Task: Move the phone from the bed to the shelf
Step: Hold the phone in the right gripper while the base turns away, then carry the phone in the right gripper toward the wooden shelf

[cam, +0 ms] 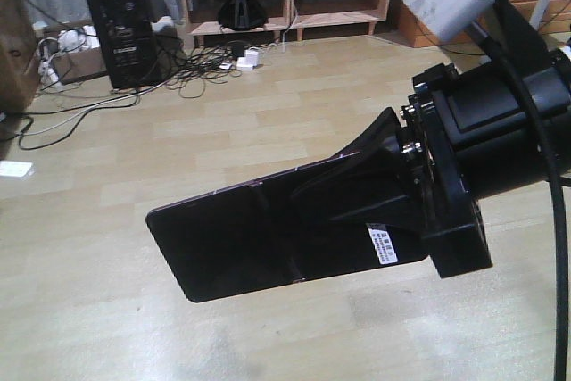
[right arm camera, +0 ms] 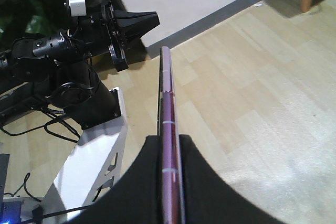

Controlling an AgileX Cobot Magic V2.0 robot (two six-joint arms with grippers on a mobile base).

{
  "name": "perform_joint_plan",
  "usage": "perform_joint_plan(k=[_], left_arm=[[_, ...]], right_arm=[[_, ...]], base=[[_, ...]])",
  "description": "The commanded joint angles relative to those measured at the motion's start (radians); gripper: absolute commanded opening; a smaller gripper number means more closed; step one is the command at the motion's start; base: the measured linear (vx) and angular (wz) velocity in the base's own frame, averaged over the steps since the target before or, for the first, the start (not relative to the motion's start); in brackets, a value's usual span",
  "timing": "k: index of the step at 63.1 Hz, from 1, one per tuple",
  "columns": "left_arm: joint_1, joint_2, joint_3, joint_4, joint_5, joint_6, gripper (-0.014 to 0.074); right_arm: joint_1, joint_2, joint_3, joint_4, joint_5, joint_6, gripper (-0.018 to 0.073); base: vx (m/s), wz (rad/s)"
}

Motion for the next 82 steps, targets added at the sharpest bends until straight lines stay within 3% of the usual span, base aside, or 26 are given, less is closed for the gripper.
perform_joint_plan(k=[1,82], left_arm=[[0.001,-0.007,0.006,-0.009,-0.074,0.0,0.0001],[0.001,-0.007,0.006,-0.009,-0.074,0.0,0.0001]], right_arm=[[0.0,-0.026,-0.026,0.068,0.037,-0.002,-0.0002],[0.0,-0.026,-0.026,0.068,0.037,-0.002,-0.0002]], base=[[0.36,-0.2],[0.39,-0.19]])
